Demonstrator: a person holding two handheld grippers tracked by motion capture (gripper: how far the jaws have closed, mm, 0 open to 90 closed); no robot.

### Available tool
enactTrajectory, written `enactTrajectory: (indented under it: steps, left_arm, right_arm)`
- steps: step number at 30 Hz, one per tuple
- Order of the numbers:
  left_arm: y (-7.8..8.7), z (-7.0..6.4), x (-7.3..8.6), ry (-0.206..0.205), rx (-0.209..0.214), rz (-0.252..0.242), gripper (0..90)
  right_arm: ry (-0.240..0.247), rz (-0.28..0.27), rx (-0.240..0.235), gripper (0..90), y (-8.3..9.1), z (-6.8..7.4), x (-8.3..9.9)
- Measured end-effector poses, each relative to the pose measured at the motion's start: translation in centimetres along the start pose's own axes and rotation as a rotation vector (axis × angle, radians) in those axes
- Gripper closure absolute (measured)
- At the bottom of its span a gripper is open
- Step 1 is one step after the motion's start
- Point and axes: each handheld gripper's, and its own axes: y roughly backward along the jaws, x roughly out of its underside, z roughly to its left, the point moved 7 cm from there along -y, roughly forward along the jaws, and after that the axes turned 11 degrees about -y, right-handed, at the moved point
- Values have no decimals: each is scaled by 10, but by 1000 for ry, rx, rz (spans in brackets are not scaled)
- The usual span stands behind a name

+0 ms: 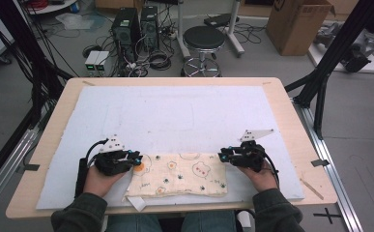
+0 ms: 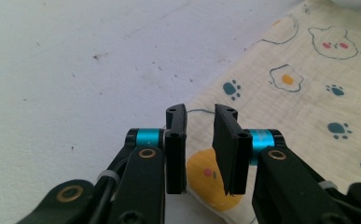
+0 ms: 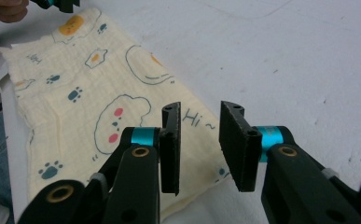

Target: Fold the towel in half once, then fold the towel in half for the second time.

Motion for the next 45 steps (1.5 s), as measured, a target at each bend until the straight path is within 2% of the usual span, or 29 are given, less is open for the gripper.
enactTrajectory:
  steps: [4, 7, 14, 20, 25, 32, 34, 41, 45]
  left_arm:
    - [4, 1, -4, 16, -10, -16, 679]
    - [7, 1, -7, 2, -19, -26, 667]
    - [13, 4, -12, -21, -30, -45, 574]
    - [13, 8, -14, -11, -31, -54, 478]
    - [13, 11, -15, -2, -28, -61, 424]
    - [16, 17, -19, -11, -38, -65, 412]
    - [16, 19, -19, -1, -39, -74, 412]
    - [11, 22, -16, -3, -44, -55, 410]
    - [6, 25, -12, -1, -39, -22, 424]
  right_arm:
    - [14, -16, 2, 628, 2, 3, -2]
    - [30, -22, 6, 588, 3, 4, -3]
    - [28, -26, 20, 483, 3, 3, -7]
    - [30, -15, 37, 439, 0, 1, -9]
    - [22, -8, 39, 430, -3, -1, -12]
    - [28, -8, 47, 411, -6, -3, -17]
    - [30, -15, 46, 406, -6, -3, -19]
    - [26, 0, 48, 415, -8, -7, -20]
    - [20, 10, 53, 464, -10, -9, -19]
